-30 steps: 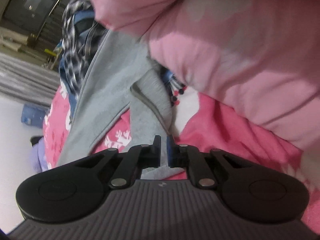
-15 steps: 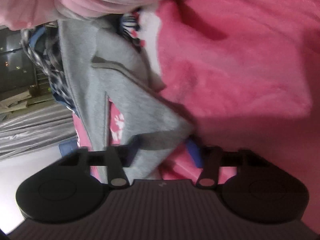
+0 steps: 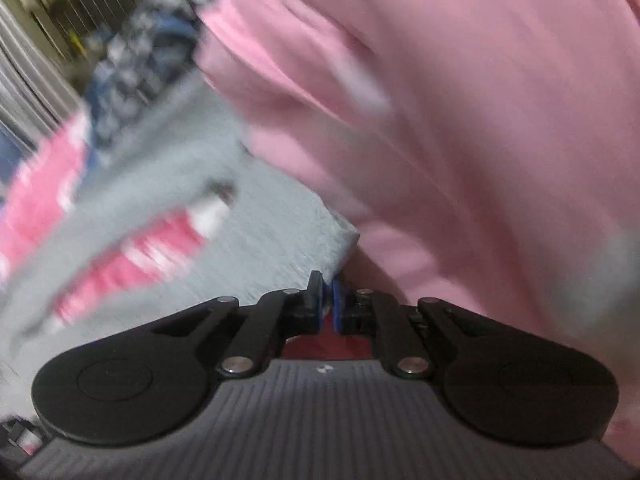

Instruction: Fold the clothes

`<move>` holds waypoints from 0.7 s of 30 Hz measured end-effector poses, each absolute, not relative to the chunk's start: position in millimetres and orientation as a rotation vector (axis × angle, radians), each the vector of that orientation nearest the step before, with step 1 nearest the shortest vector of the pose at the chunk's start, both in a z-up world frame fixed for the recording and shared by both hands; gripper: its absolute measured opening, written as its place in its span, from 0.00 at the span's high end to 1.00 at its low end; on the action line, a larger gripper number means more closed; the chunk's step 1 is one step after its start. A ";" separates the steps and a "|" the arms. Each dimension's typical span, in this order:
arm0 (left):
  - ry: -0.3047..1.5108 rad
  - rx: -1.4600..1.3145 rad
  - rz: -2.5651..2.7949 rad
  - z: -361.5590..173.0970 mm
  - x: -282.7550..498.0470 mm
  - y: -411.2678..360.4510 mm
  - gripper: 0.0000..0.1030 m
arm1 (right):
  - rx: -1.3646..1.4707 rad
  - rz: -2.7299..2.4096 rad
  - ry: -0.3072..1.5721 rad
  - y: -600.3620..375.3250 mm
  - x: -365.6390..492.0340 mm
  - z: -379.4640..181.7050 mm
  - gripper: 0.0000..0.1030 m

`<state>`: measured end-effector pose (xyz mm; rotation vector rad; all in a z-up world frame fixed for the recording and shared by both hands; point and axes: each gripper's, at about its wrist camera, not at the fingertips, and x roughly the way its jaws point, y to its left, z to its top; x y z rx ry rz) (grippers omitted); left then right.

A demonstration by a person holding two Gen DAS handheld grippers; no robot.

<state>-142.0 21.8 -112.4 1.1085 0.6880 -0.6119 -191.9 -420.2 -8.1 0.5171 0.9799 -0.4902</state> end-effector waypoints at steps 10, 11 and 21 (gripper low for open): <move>0.796 1.119 -0.737 -127.0 -137.7 24.7 0.87 | 0.403 -0.635 1.225 -407.9 -228.0 -110.7 0.95; 0.811 1.109 -0.740 -127.0 -137.4 25.4 0.85 | 0.361 -0.679 1.254 -408.8 -233.0 -115.3 0.98; 0.935 0.827 -0.729 -97.5 -125.4 44.8 0.65 | 0.026 -0.420 1.012 -350.5 -206.4 -36.8 0.94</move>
